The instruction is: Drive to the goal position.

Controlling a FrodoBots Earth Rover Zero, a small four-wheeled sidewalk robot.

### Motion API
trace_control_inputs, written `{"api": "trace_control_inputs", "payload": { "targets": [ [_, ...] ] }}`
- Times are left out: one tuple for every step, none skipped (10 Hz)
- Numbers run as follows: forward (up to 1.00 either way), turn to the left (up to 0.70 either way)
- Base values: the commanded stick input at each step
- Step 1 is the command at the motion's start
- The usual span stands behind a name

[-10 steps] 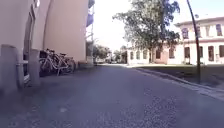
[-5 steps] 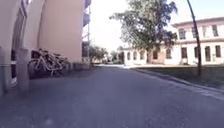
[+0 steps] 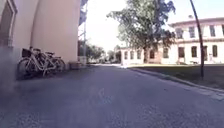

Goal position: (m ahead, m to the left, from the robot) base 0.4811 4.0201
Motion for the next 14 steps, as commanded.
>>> {"api": "trace_control_inputs", "payload": {
  "targets": [
    [0.70, -0.13],
    [0.70, -0.13],
    [0.70, -0.13],
    [0.70, -0.13],
    [0.70, -0.13],
    [0.70, -0.13],
    [0.70, -0.13],
    [0.70, -0.09],
    [0.70, 0.00],
    [0.70, 0.00],
    [0.70, 0.00],
    [0.70, 0.02],
    [0.70, 0.14],
    [0.70, 0.14]
  ]
}}
